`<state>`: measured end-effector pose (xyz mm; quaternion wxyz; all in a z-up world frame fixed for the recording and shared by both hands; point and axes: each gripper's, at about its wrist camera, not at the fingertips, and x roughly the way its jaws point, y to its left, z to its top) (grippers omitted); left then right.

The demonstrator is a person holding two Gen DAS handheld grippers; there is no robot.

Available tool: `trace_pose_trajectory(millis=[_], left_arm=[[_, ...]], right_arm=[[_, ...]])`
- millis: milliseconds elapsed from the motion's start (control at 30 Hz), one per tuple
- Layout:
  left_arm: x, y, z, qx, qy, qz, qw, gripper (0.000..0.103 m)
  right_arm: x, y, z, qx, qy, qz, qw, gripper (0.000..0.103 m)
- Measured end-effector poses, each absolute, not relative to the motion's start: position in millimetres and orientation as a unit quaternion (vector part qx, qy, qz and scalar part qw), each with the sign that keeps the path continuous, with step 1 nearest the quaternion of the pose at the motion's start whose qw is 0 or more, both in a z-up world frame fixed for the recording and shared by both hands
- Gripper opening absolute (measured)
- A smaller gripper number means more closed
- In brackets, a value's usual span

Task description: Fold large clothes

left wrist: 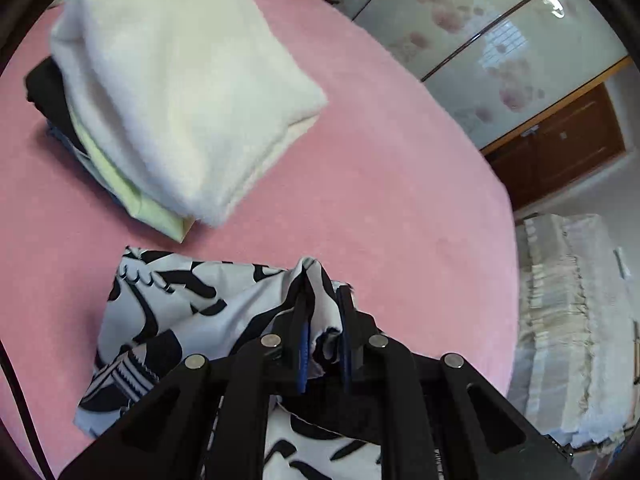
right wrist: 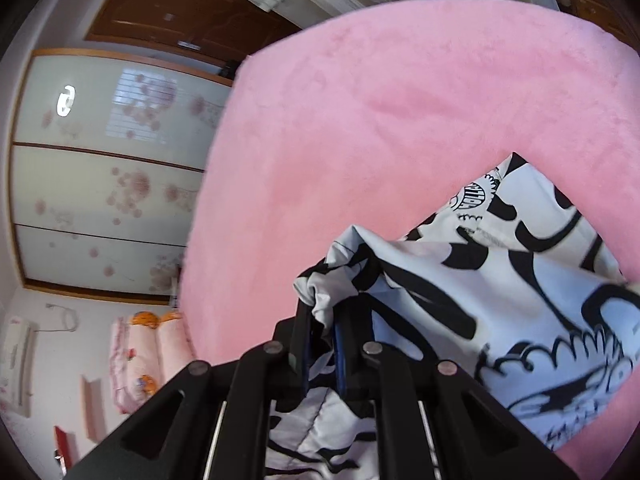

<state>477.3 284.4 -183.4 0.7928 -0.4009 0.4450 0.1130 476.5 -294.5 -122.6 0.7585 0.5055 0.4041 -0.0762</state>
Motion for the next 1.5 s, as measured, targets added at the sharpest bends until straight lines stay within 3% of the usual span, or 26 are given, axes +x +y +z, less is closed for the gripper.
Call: trace_pose_trajectory(millis=[267, 367, 433, 467, 533, 700, 967, 1033, 1167, 1233, 1500], left_arm=[[520.6, 271.8, -241.4, -0.333, 0.532, 0.146, 0.765, 0.016], [526.7, 270.2, -236.4, -0.312, 0.532, 0.160, 0.771, 0.031], [527.9, 268.4, -226.3, -0.297, 0.524, 0.170, 0.780, 0.060], [527.4, 266.6, -220.8, -0.288, 0.521, 0.171, 0.785, 0.063], [524.0, 260.5, -205.9, -0.261, 0.509, 0.170, 0.802, 0.064], [504.9, 229.6, -180.2, -0.213, 0.514, 0.120, 0.822, 0.064], [466.9, 150.2, -178.0, -0.218, 0.560, -0.032, 0.799, 0.064], [460.1, 131.6, -182.5, -0.218, 0.567, -0.064, 0.792, 0.058], [457.8, 96.8, -193.8, -0.246, 0.603, -0.097, 0.752, 0.042], [459.1, 82.7, -202.0, -0.246, 0.621, -0.105, 0.737, 0.015], [479.8, 53.9, -252.7, -0.220, 0.660, -0.077, 0.714, 0.006]], right_arm=[[517.8, -298.7, -175.5, 0.438, 0.468, -0.135, 0.756, 0.021], [524.9, -293.3, -166.6, 0.393, 0.471, -0.139, 0.777, 0.021], [528.0, -289.5, -152.1, 0.350, 0.460, -0.149, 0.802, 0.023], [527.5, -287.9, -143.0, 0.333, 0.452, -0.151, 0.814, 0.026], [525.2, -285.1, -127.4, 0.314, 0.440, -0.149, 0.828, 0.032], [509.8, -265.7, -103.5, 0.265, 0.449, -0.081, 0.850, 0.032], [459.7, -200.3, -124.1, 0.204, 0.496, 0.074, 0.840, 0.031], [451.7, -181.4, -134.6, 0.194, 0.509, 0.120, 0.830, 0.019], [441.6, -149.9, -154.9, 0.181, 0.538, 0.180, 0.804, 0.005], [440.5, -137.4, -161.6, 0.186, 0.541, 0.207, 0.794, 0.003], [459.9, -112.4, -198.2, 0.195, 0.555, 0.223, 0.777, 0.000]])
